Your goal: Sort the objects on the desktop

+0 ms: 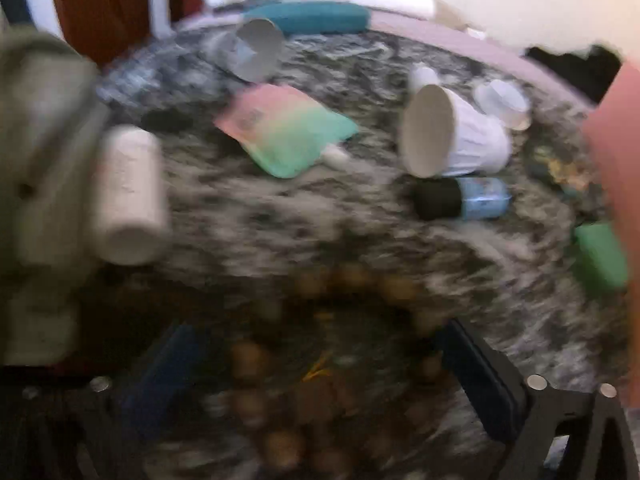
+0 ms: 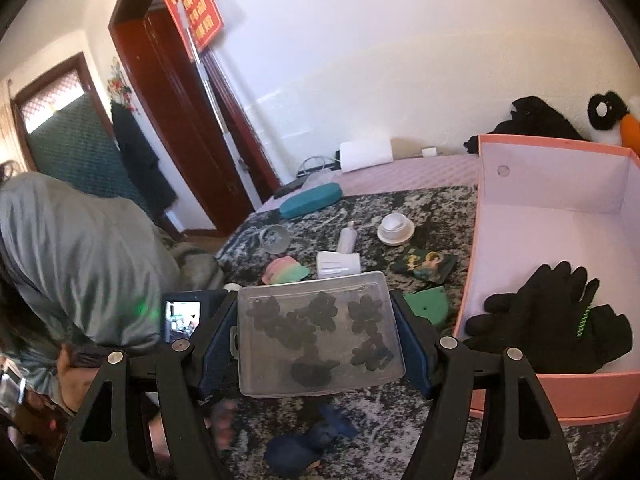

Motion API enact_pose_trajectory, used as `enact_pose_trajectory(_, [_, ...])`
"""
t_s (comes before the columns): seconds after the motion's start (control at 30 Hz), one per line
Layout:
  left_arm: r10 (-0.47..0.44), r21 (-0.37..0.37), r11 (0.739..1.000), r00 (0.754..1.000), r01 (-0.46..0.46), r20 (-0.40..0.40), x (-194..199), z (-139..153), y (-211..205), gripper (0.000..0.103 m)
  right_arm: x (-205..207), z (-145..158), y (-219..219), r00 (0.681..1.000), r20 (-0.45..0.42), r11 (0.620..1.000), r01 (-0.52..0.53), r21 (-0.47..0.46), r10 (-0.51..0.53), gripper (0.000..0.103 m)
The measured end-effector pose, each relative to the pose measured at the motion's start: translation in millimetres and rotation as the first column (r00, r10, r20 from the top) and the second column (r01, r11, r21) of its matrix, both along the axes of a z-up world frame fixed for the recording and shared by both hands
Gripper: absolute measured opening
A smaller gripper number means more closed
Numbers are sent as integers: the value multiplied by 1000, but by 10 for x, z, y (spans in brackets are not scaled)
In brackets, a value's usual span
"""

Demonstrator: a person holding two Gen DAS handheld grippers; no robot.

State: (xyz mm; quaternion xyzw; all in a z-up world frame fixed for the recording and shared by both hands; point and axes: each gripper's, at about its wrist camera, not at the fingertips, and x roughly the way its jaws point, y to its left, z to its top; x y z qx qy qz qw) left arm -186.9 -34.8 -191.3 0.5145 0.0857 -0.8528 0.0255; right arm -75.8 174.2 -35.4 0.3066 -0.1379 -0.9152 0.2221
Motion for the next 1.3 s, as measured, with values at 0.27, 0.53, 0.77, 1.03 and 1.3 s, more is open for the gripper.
enact_pose_trajectory(0.27, [16,-102,994,991,-29,-132,-96,-44,128,85,-100,-98,99,999,46,999,30,-25,-28,74])
enact_pose_trajectory(0.53, [-36,-62,998,984,25,-172,14,157,177,41,-119,-102,81,999,47,999,16,-46,-14,74])
enact_pose_trajectory(0.77, [-20,-41,999,943,6,-333,265,522,129,23,-148,-128,102,998,53,998,17,-60,-14,74])
enact_pose_trajectory(1.03, [40,-37,998,991,-46,-129,59,166,7,84,-173,-144,103,998,57,998,19,-61,-16,74])
enact_pose_trajectory(1.3, [168,-110,976,974,-186,-149,-63,-56,-37,103,-198,-193,134,997,78,997,21,-68,-16,74])
